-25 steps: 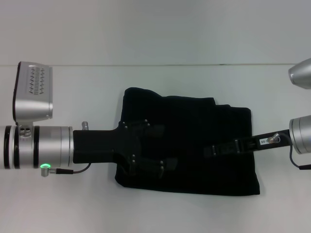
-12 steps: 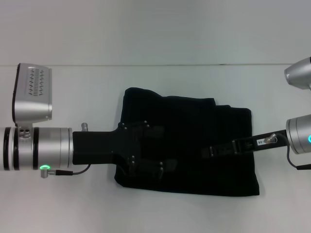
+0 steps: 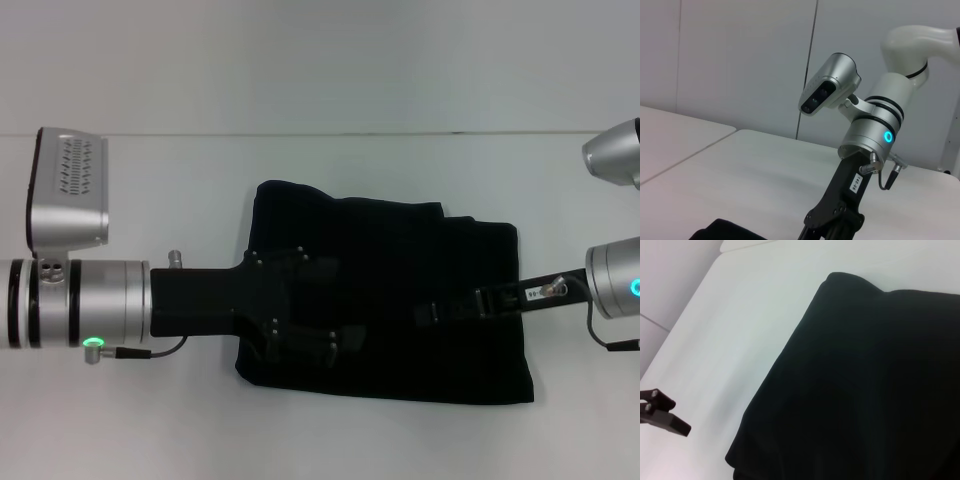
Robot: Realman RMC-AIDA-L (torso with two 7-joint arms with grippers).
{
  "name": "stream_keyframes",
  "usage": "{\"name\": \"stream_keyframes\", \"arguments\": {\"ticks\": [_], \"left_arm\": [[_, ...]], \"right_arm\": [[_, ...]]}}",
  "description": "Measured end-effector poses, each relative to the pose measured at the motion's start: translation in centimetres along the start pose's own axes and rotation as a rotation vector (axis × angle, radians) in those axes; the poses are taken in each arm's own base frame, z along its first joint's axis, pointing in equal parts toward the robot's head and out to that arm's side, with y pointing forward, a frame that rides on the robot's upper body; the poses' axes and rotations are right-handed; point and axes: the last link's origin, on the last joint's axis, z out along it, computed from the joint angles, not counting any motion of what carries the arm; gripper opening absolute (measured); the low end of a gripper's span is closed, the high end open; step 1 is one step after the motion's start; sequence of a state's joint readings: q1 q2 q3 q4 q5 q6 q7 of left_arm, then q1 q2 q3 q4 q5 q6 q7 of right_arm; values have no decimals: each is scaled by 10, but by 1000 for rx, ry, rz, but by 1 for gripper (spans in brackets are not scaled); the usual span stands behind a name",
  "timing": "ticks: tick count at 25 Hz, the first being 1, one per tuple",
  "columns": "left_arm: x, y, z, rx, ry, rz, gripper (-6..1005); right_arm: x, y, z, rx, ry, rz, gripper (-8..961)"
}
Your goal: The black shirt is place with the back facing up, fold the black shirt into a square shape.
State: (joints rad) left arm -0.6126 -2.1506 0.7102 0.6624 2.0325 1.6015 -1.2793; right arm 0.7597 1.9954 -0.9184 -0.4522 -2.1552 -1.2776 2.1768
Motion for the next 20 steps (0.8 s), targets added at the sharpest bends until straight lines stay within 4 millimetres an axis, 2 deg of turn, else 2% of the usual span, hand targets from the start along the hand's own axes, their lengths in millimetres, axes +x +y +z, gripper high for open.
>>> {"name": "stream_keyframes", "arguments": {"ticks": [5,10,16,20], "left_arm": [[1,-1,0,0,-1,2,934],[2,-1,-1,1,-2,1,934],[2,-2,-1,1,-3,-1,934],[2,-2,-1,2,-3,-2,934]], "right_arm": [[1,0,1,-1,6,0,604],[2,0,2,5,14,-4,355],[2,0,2,4,8,-7,155],[1,0,2,1,-1,-4,134]]}}
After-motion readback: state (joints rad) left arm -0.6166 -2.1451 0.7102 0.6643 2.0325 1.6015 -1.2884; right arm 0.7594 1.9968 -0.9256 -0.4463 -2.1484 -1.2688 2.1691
